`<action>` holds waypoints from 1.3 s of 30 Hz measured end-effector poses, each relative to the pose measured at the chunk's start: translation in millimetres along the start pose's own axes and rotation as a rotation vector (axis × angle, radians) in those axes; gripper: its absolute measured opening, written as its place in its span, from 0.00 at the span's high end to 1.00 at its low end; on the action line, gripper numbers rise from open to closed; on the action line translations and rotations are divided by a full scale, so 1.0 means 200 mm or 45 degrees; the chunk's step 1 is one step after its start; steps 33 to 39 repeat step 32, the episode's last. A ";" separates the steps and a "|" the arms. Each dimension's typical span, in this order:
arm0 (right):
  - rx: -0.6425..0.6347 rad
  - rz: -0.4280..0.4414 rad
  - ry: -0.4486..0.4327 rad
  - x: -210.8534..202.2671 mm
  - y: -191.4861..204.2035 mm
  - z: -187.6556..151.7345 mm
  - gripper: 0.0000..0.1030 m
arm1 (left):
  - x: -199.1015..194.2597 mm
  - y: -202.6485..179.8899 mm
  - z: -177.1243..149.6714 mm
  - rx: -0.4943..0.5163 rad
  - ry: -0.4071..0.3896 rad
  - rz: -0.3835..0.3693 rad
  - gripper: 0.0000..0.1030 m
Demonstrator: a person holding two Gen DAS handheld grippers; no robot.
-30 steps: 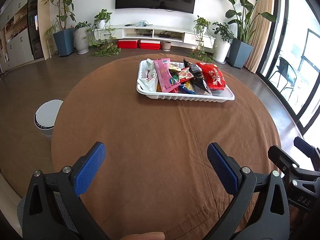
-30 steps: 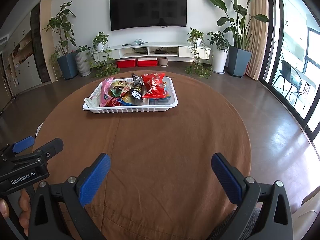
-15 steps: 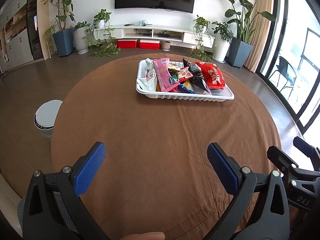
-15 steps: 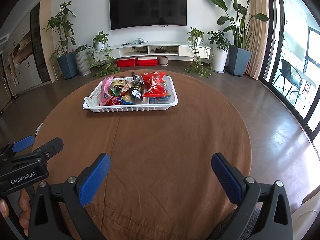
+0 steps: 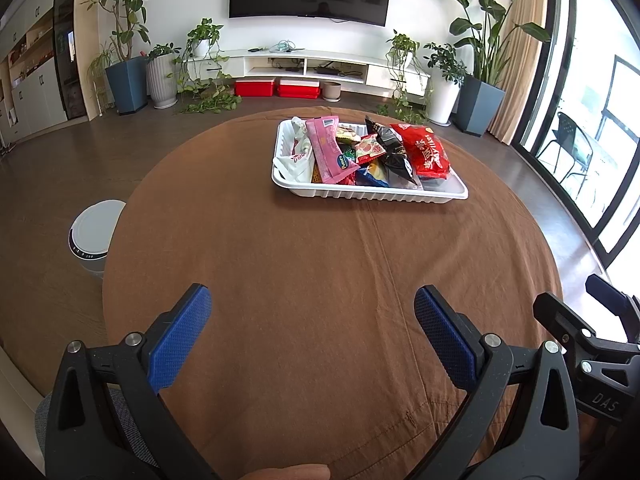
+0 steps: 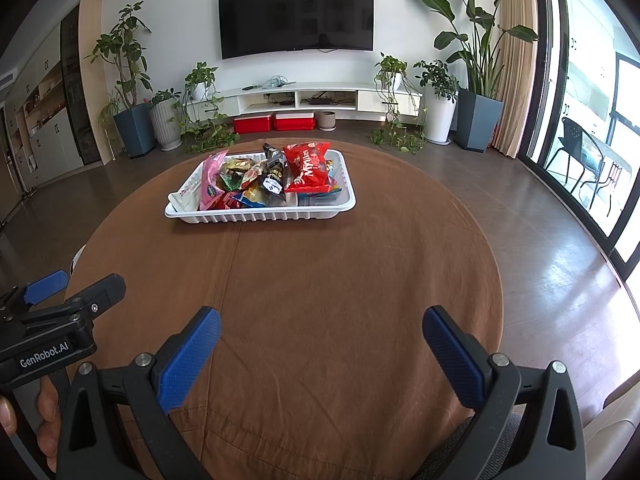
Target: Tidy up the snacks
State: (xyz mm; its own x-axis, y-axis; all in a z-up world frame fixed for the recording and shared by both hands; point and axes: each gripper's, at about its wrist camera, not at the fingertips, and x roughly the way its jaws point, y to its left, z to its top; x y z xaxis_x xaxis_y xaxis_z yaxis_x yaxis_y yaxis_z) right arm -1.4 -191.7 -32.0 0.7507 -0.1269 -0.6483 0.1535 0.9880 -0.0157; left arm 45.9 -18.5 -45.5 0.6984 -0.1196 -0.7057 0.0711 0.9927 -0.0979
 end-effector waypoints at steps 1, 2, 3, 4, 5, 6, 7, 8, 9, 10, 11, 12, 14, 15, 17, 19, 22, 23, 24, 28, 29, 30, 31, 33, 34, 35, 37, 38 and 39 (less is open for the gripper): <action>-0.001 0.000 0.001 0.00 0.00 0.00 0.00 | 0.00 0.00 0.00 0.000 0.000 0.000 0.00; -0.001 0.000 0.001 0.00 0.00 0.00 0.00 | 0.01 0.00 0.00 0.000 0.001 0.000 0.00; -0.001 0.000 0.000 0.00 0.00 0.00 0.00 | 0.00 0.00 0.00 0.001 0.001 0.000 0.00; -0.001 0.000 0.001 0.00 0.00 0.00 0.00 | 0.00 0.00 0.00 0.000 0.001 0.000 0.00; -0.001 -0.001 0.001 0.00 0.00 0.00 0.00 | 0.00 0.00 0.00 0.001 0.001 -0.001 0.00; 0.000 0.000 0.001 0.00 0.00 0.00 0.00 | 0.00 0.00 0.00 0.001 0.001 0.000 0.00; 0.000 0.000 0.002 0.00 0.00 0.00 0.00 | 0.00 0.00 0.00 0.001 0.001 0.001 0.00; 0.001 0.000 0.003 0.00 0.00 0.00 0.00 | 0.00 0.00 0.00 0.000 0.001 0.000 0.00; 0.000 0.000 0.003 0.00 0.00 0.00 0.00 | 0.00 0.00 0.00 0.000 0.001 0.000 0.00; -0.001 0.000 0.002 -0.01 0.00 0.01 0.00 | 0.00 0.00 0.00 0.000 0.001 0.002 0.00; -0.001 0.000 0.002 -0.01 0.00 0.01 0.00 | 0.00 0.00 0.00 0.001 0.002 0.000 0.00; -0.001 0.000 0.002 -0.01 0.00 0.01 0.00 | 0.00 0.00 0.00 0.001 0.002 0.000 0.00; -0.001 0.000 0.003 -0.01 0.00 0.01 0.00 | 0.00 0.00 0.00 0.001 0.001 0.002 0.00; -0.001 0.000 0.003 -0.01 0.00 0.01 0.00 | 0.00 0.00 0.00 0.001 0.001 0.002 0.00; 0.000 0.001 0.004 -0.01 0.00 0.01 0.00 | 0.01 0.00 0.00 0.000 0.004 0.000 0.00; 0.001 0.000 0.003 -0.01 0.00 0.00 0.00 | 0.01 -0.01 0.00 0.004 0.007 -0.002 0.00; 0.000 0.000 0.005 -0.01 0.00 0.01 0.00 | 0.02 -0.01 -0.01 0.008 0.009 0.000 0.00; -0.001 0.000 0.005 -0.01 0.00 0.00 0.00 | 0.02 -0.01 -0.01 0.007 0.010 0.001 0.00; -0.001 0.000 0.005 -0.01 0.00 0.01 0.00 | 0.02 -0.01 -0.01 0.005 0.011 0.005 0.00; 0.002 0.003 0.008 -0.01 -0.01 0.01 0.00 | 0.05 0.01 -0.01 -0.008 0.032 0.010 0.00; 0.003 0.004 0.009 -0.02 -0.01 0.00 0.00 | 0.04 0.02 -0.02 -0.011 0.027 0.017 0.00; 0.002 0.003 0.008 -0.02 -0.01 0.01 0.00 | 0.04 0.03 -0.02 -0.010 0.023 0.016 0.00; 0.003 0.003 0.010 -0.02 -0.01 0.01 0.00 | 0.04 0.03 -0.02 -0.008 0.021 0.013 0.00; 0.005 0.005 0.012 -0.02 -0.01 0.01 0.00 | 0.04 0.03 -0.02 -0.004 0.017 0.016 0.00; 0.005 0.005 0.012 -0.02 -0.01 0.01 0.00 | 0.04 0.03 -0.02 -0.004 0.017 0.016 0.00; 0.005 0.005 0.012 -0.02 -0.01 0.01 0.00 | 0.04 0.03 -0.02 -0.004 0.017 0.016 0.00; 0.005 0.005 0.012 -0.02 -0.01 0.01 0.00 | 0.04 0.03 -0.02 -0.004 0.017 0.016 0.00; 0.005 0.005 0.012 -0.02 -0.01 0.01 0.00 | 0.04 0.03 -0.02 -0.004 0.017 0.016 0.00; 0.005 0.005 0.012 -0.02 -0.01 0.01 0.00 | 0.04 0.03 -0.02 -0.004 0.017 0.016 0.00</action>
